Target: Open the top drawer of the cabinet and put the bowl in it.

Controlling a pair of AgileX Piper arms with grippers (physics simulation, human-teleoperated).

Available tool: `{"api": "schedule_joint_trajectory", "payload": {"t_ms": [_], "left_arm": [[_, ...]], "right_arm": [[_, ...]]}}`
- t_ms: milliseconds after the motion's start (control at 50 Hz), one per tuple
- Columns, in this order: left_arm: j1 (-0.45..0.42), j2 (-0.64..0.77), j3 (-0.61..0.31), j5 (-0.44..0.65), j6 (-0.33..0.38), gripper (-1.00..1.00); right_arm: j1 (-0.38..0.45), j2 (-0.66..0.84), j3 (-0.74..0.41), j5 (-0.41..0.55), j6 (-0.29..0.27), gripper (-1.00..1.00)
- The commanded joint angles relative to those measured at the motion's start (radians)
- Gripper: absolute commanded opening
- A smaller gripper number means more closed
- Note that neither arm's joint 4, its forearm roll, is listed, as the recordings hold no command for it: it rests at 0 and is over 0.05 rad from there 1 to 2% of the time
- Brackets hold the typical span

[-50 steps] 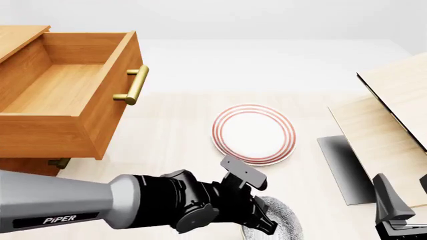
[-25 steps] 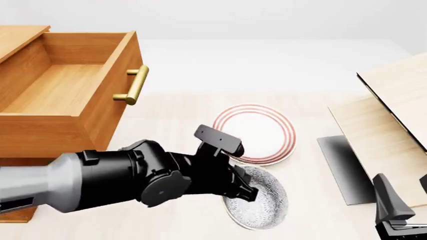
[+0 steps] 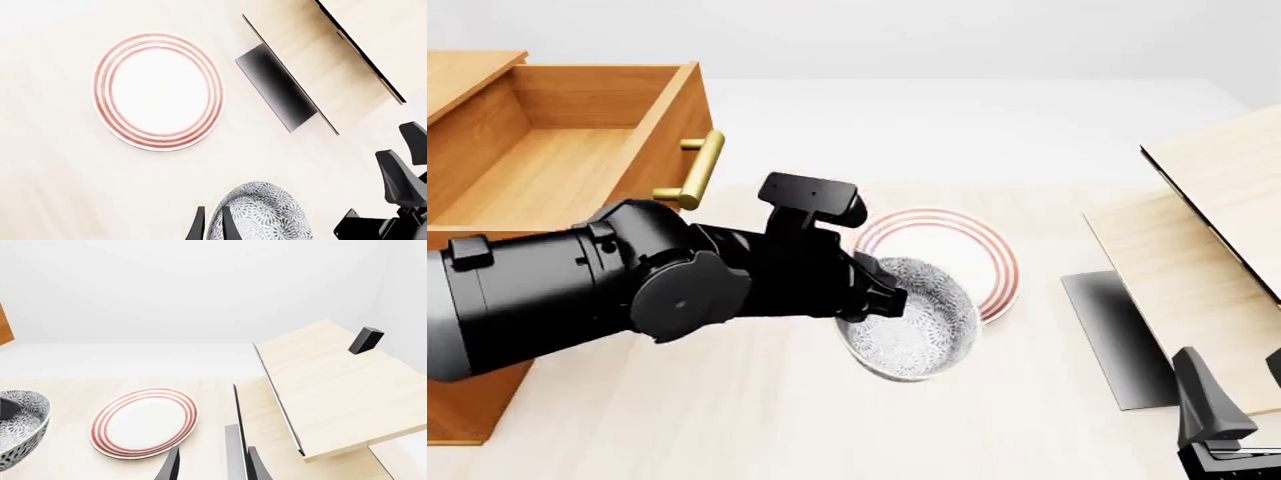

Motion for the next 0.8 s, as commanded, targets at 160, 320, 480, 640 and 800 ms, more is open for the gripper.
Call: {"api": "schedule_joint_trajectory", "payload": {"t_ms": [160,320,480,640,800], "left_arm": [[0.067,-0.044,-0.152,0.123,0.003,-1.00],[0.090,-0.036,-0.240,0.179,0.006,-1.00],[0.116,-0.004,-0.352,0.245,0.010,-1.00],[0.148,0.007,-0.433,0.292,0.011,-1.00],[0.181,0.026,-0.534,0.362,0.021,-1.00]], "right_arm": [[0.000,-0.001,0.000,0.000,0.000,1.00],[0.000,-0.001,0.000,0.000,0.000,1.00],[0.000,-0.001,0.000,0.000,0.000,1.00],[0.000,-0.001,0.000,0.000,0.000,1.00],[0.000,-0.001,0.000,0.000,0.000,1.00]]}}
